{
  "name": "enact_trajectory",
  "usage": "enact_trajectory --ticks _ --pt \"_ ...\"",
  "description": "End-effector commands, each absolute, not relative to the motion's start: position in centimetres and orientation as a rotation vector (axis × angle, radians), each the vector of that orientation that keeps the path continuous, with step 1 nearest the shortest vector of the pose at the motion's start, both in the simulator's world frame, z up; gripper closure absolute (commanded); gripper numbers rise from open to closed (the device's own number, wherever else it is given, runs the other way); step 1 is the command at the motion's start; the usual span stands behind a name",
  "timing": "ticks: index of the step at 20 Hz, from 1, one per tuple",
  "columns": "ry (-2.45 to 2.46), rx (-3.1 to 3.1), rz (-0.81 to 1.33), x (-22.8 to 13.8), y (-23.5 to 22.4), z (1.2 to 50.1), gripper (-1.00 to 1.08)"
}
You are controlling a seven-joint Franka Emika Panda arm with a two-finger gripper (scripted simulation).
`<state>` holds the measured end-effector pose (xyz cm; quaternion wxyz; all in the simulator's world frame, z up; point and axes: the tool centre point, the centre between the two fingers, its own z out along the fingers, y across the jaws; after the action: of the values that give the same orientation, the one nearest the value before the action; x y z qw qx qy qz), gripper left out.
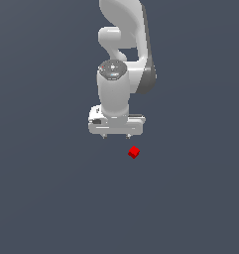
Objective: Pick up the red cube and move it to a goal position.
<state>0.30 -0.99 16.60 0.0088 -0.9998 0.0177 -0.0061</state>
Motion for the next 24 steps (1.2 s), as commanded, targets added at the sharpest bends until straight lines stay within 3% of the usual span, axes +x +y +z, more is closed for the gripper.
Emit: enact_trajectory --ticks 1,12,24 --pt "0.055 -3.123 -0.019 0.3 -1.0 16.6 -0.92" --pt "0.162 -3.122 -0.017 -0.1 -0.1 15.1 -0.92" --pt "0.511 -3.091 -0.012 -0.7 2.8 10.1 -0.92"
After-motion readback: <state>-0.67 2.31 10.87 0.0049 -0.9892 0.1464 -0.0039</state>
